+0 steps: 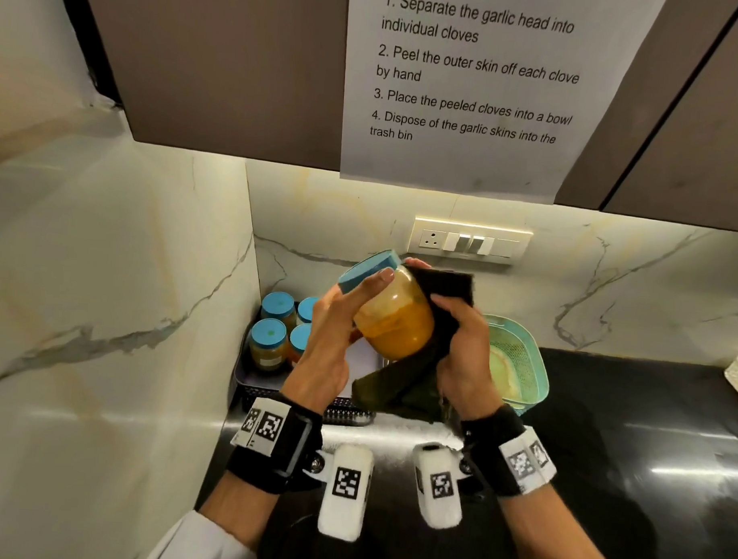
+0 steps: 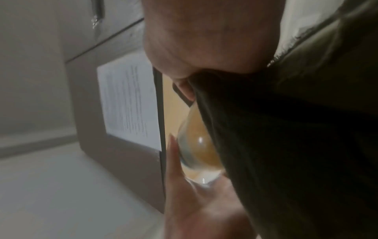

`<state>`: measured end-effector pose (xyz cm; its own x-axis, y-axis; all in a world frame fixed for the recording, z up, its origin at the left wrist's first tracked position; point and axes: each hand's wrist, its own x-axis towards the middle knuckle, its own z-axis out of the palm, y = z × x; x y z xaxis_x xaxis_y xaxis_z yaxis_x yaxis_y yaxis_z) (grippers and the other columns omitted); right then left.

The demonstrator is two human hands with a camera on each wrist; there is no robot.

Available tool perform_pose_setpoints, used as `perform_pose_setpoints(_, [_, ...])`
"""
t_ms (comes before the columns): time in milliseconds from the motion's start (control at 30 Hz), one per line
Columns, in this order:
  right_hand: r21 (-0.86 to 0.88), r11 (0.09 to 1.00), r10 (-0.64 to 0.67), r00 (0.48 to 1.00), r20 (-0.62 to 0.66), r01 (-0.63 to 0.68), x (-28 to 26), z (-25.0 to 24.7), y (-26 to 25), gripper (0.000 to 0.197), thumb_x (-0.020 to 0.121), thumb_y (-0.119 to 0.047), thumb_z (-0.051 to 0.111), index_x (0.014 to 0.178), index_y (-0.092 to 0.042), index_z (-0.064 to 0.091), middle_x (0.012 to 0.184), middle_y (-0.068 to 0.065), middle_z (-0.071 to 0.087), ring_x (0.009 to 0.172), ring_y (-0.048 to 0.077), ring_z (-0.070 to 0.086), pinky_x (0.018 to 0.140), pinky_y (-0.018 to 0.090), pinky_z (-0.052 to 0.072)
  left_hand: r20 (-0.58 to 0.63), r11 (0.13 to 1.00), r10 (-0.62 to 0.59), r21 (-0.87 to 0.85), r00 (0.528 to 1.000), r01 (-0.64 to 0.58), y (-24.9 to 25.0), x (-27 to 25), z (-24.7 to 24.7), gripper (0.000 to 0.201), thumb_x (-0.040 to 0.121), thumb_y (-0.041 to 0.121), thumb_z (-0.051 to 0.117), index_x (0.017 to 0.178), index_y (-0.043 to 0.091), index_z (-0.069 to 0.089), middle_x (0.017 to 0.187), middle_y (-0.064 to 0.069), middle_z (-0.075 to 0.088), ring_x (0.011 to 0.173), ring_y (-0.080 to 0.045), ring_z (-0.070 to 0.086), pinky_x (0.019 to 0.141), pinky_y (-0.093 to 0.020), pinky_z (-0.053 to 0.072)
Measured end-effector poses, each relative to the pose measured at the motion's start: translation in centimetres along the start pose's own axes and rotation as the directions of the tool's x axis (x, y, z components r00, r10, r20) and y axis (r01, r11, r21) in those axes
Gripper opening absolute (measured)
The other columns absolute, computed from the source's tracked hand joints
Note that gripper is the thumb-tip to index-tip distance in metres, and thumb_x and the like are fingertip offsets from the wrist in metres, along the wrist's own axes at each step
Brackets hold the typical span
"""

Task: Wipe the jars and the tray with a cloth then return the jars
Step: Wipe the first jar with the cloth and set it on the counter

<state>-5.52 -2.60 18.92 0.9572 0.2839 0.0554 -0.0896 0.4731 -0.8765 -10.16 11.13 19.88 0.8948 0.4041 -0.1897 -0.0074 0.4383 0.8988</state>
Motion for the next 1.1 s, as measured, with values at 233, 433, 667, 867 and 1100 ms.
perform_pose_setpoints(233, [-0.144,0.973,-0.176,0.983,0.046,0.181,-0.8,1.7,0.3,0.031,0.098,-0.011,0.053,0.111,-0.023,0.079,0.102,0.001,0.079,0.096,0.018,0.073,0.082,0.032,0.058,-0.049,0.994,0.04,-0.104,0.998,-0.045,-0.7,-0.3,1.0,0.096,0.051,0.06,0.086,0.133,0.014,0.066,0.121,-0.014,0.076,0.113,-0.035,0.073,0.097,-0.057,0.059])
perform_pose_setpoints(433, [-0.453,0.595,-0.522,0.748,0.41,0.664,-2.6,1.1,3.3,0.041,0.099,-0.01,0.053,0.14,-0.012,0.059,0.152,0.003,0.056,0.15,0.026,0.043,0.125,0.052,0.03,0.004,0.971,-0.1,-0.218,0.995,0.099,-0.1,0.4,0.9,0.108,0.049,0.061,0.096,0.134,0.004,0.063,0.12,-0.019,0.071,0.1,-0.034,0.072,0.081,-0.046,0.06])
perform_pose_setpoints(667, [-0.489,0.406,-0.55,0.633,0.544,0.772,-4.0,-0.3,6.3,0.051,0.093,-0.008,0.055,0.143,-0.013,0.056,0.156,-0.004,0.053,0.153,0.029,0.037,0.126,0.06,0.023,0.081,0.885,-0.233,-0.394,0.969,0.246,-0.8,0.4,0.9,0.064,0.086,0.056,0.074,0.13,0.013,0.058,0.112,-0.012,0.07,0.088,-0.022,0.074,0.074,-0.038,0.061])
perform_pose_setpoints(867, [-0.018,0.942,-0.334,0.942,0.01,0.334,-2.3,2.5,4.1,0.049,0.098,-0.02,0.056,0.145,-0.037,0.058,0.154,0.012,0.053,0.143,0.04,0.048,0.12,0.064,0.034,-0.147,0.949,0.01,-0.311,0.989,-0.056,-1.2,0.8,1.9,0.103,0.051,0.053,0.088,0.14,0.011,0.058,0.134,-0.021,0.065,0.123,-0.039,0.064,0.084,-0.046,0.064])
perform_pose_setpoints(1100, [0.291,0.939,0.225,0.968,-0.112,-0.184,-0.3,3.0,0.4,0.039,0.105,-0.038,0.049,0.127,-0.02,0.074,0.121,0.016,0.075,0.103,0.029,0.073,0.098,0.047,0.055,-0.092,0.948,0.193,-0.238,0.977,-0.21,-3.2,0.4,1.0,0.096,0.048,0.05,0.093,0.133,0.021,0.06,0.124,-0.01,0.067,0.124,-0.032,0.063,0.098,-0.051,0.059])
